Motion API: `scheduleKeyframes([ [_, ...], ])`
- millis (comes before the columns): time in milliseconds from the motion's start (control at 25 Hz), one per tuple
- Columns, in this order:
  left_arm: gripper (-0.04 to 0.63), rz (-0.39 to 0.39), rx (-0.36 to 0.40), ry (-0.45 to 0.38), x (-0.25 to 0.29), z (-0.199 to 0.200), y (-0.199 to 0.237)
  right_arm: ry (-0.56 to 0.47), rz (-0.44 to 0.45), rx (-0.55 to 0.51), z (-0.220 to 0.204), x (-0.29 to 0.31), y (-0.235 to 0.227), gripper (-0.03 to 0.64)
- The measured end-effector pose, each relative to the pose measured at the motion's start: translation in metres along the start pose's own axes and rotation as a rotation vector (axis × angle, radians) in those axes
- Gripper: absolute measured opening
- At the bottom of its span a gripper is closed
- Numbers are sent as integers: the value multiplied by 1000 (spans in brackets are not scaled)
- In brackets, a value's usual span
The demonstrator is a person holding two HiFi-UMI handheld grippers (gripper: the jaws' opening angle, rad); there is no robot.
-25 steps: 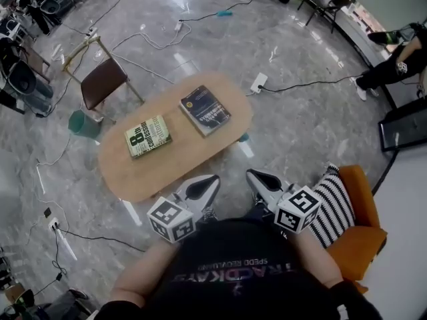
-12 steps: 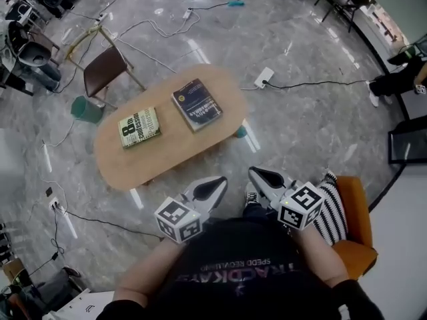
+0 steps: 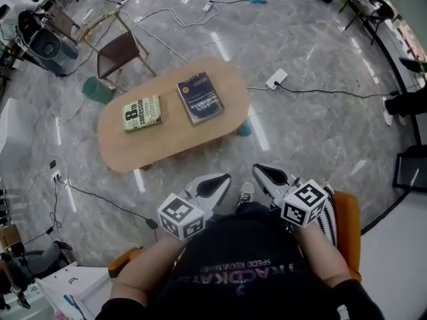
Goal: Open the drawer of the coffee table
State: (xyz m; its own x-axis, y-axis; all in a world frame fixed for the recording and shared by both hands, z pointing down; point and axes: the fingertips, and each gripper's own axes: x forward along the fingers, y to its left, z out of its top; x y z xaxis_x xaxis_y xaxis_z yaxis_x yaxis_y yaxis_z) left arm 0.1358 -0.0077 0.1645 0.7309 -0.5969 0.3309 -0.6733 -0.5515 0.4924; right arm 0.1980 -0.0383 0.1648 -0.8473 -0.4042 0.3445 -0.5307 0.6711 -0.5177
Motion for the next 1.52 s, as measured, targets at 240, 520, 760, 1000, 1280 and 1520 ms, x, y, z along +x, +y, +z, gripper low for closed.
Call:
scheduleKeyframes([
  [240, 0, 71, 24, -16, 20, -12, 4, 51, 47, -14, -11, 0, -34, 1],
  [520, 1, 153, 21, -16, 14, -38, 57, 96, 24, -21, -28, 28, -56, 0],
  [760, 1, 290, -1, -83, -19, -65, 125, 107, -19, -50, -56, 75, -71, 1],
  [1000, 2, 435, -22, -78, -42, -124, 200, 125, -51, -112, -97, 125, -96, 0],
  [1280, 2, 514, -50, -40, -49, -199, 266, 153, -83, -121, -151, 163, -138, 2],
  [1520, 2, 572, -67, -47, -42, -260, 326, 175, -101, -166, -211, 197, -188, 1],
])
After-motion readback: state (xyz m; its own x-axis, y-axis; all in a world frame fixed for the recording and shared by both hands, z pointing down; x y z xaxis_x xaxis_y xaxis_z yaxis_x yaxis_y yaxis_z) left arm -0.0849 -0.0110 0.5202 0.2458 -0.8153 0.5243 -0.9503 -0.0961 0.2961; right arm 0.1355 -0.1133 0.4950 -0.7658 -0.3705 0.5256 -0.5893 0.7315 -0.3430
